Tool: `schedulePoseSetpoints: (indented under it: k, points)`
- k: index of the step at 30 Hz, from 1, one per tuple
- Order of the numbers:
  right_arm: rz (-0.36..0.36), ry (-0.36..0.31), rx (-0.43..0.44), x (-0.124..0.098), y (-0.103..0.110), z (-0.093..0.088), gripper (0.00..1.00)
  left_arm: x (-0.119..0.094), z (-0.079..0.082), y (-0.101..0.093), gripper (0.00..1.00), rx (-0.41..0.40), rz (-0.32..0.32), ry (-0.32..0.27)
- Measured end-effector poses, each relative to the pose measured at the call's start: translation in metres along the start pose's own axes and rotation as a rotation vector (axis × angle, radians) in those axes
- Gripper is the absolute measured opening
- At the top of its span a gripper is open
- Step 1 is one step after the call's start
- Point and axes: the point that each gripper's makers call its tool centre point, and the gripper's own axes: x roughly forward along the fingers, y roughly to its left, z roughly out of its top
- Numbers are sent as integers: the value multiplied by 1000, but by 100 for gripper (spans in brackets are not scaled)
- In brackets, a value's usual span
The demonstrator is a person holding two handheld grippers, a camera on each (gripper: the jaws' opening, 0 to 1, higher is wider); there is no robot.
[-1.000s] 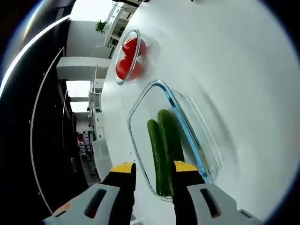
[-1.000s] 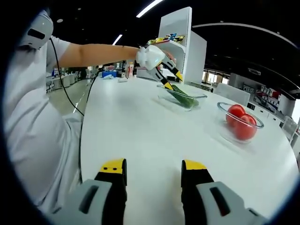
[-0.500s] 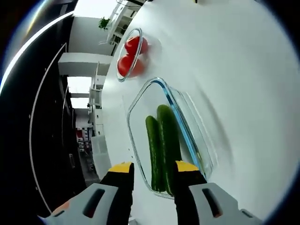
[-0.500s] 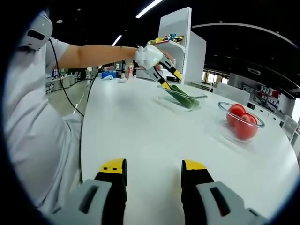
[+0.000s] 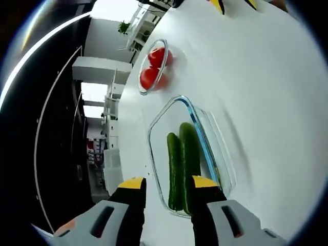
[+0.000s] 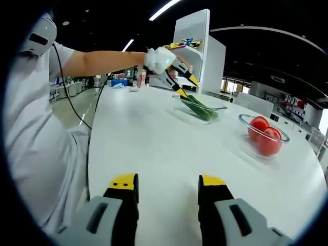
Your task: Sort the scattered tomatoes and cucumbers on the table and place them into their respective storage containers
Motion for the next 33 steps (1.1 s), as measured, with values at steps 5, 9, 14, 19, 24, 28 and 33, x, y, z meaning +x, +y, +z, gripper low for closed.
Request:
schedulePoseSetpoints:
  k: [5,9,14,19,24,28,33]
  points:
    - [4,-3,-4,1,2,2,45,-2,2,2,38,-60,10,-24]
    - [-5,-4,-3,1,-1,3,45,-3,2,2,38,-93,18,-36]
    - [-12,-7,0,1,-2,3,45,-8,6,3,40,-218,14,-97]
    - [-19,-9,-3,1,-3,4,45,-16,2,17,42,-358,33,-161]
    - [-33,-21,6,1,-7,6,45,-23,3,28,43,-495,69,-227]
    - [-42,-25,9,2,-9,8,45,-24,4,27,41,-602,50,-258]
    - [-77,-47,22,-2,-17,13,45,-25,3,23,40,-673,49,-286]
